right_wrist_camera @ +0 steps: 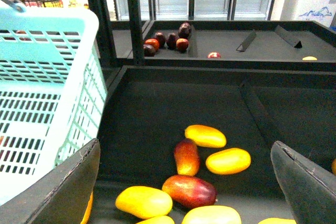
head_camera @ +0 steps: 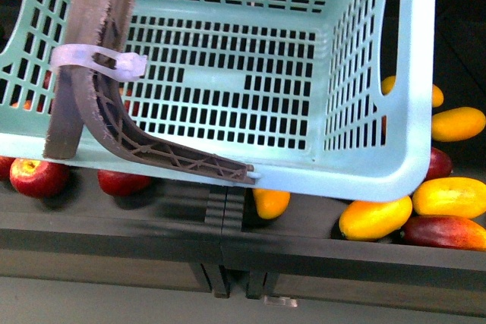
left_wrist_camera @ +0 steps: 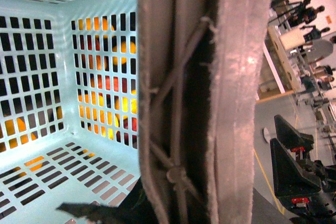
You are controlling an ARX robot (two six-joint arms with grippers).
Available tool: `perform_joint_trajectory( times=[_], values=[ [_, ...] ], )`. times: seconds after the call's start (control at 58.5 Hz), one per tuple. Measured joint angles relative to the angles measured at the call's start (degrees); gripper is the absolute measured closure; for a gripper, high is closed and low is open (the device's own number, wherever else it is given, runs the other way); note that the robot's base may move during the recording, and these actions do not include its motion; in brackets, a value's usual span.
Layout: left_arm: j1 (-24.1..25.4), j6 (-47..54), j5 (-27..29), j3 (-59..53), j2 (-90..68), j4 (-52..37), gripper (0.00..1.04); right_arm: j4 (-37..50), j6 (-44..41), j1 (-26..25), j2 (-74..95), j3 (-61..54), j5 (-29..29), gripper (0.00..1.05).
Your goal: Pick mango and avocado into basket
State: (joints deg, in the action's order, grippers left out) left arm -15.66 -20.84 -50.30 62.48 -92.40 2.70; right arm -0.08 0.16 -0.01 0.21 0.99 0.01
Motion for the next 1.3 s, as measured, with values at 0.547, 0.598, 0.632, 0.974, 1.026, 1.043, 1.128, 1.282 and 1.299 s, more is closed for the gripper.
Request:
perform_joint_trajectory(
  times=[0.547,0.598,0.632,0.974,1.026,1.043,1.128,1.282,1.299],
  values=[
    [-1.5,3.7,1.6,3.1,-3.1,1.5,0.90,2.9,3.7,-15.5,37.3,9.1,-19.4,0.09],
    [-1.5,3.7,1.2,3.1,-3.1,1.5,0.90,13.1,-4.9,-18.9,50.0,11.7,-22.1,0.09],
    [-1.6,3.6,1.2,3.1,-3.1,1.5,0.90,17.4,-8.1,-19.5,56.1,13.4,-22.4,0.09],
    [-1.6,3.7,1.5,3.1,-3.1,1.5,0.90,30.0,-35.3,-13.1,107.3,31.5,-14.7,0.09],
    [-1.6,3.7,1.4,3.1,-3.1,1.5,0.90,29.7,-38.1,-11.7,112.5,33.8,-14.6,0.09],
    [-1.6,3.7,1.4,3.1,-3.1,1.5,0.90,29.6,-38.4,-11.4,113.4,34.2,-14.6,0.09],
    [-1.6,3.7,1.4,3.1,-3.1,1.5,0.90,29.2,-42.0,-9.6,118.9,37.2,-14.3,0.09],
    [-1.6,3.7,1.4,3.1,-3.1,1.5,0.90,28.6,-48.4,-7.9,127.1,44.0,-11.5,0.09],
    [-1.6,3.7,1.4,3.1,-3.1,1.5,0.90,28.5,-49.2,-7.8,128.3,45.1,-11.3,0.09]
  ],
)
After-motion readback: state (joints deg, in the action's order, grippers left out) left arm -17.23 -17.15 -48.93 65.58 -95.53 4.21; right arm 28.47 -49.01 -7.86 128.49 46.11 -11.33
